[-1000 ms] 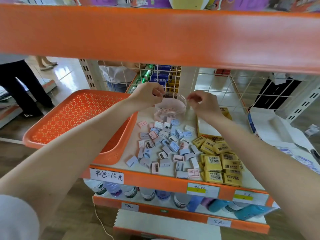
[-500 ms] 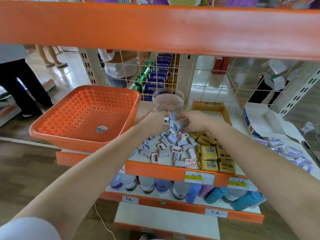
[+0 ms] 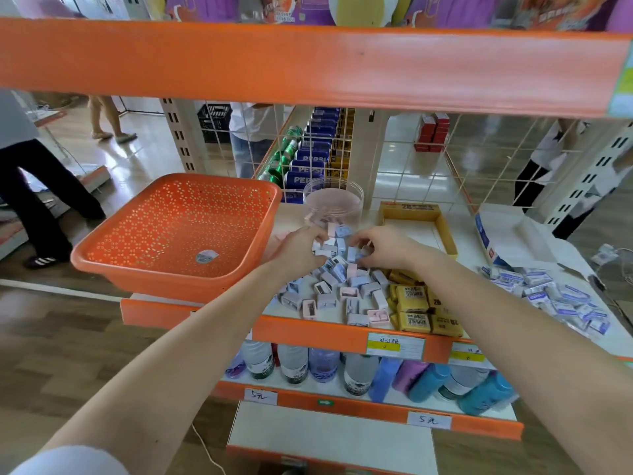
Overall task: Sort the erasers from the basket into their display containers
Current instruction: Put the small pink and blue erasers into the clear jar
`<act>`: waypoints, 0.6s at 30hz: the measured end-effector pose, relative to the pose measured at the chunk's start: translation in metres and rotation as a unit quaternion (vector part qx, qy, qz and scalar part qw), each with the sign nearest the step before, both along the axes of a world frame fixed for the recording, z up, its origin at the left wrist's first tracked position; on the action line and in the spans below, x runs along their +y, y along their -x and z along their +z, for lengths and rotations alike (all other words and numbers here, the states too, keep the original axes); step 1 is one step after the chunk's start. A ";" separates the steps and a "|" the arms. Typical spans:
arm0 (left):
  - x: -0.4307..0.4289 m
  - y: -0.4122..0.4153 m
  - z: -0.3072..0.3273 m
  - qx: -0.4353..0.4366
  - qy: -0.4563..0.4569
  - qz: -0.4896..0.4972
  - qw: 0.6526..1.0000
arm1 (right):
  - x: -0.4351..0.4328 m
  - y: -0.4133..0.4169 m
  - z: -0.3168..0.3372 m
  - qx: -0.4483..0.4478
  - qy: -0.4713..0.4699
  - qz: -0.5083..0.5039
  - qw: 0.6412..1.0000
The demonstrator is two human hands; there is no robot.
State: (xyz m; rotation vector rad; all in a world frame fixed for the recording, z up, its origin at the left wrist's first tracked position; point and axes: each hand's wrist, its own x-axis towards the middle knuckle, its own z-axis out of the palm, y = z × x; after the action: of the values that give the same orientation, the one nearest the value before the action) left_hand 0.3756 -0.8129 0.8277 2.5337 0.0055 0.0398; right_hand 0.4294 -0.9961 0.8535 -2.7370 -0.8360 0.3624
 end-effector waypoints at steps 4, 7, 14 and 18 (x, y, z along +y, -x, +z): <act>0.001 0.004 -0.007 -0.026 0.027 0.012 0.999 | 0.000 0.001 -0.003 -0.018 -0.010 0.001 1.000; 0.001 0.007 -0.009 -0.038 0.014 0.015 0.999 | 0.000 0.001 -0.005 -0.023 -0.024 0.004 0.999; 0.005 0.010 -0.007 -0.006 0.000 0.018 1.000 | 0.006 0.000 -0.008 0.004 -0.029 0.056 0.998; 0.006 0.011 -0.010 0.008 -0.025 0.024 0.999 | 0.009 -0.004 -0.009 0.015 -0.004 0.072 0.997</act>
State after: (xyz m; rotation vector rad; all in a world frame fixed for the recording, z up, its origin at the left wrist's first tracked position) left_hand 0.3650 -0.8066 0.8181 2.5834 0.0726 0.0389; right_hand 0.4332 -0.9869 0.8447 -2.6648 -1.0275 0.4273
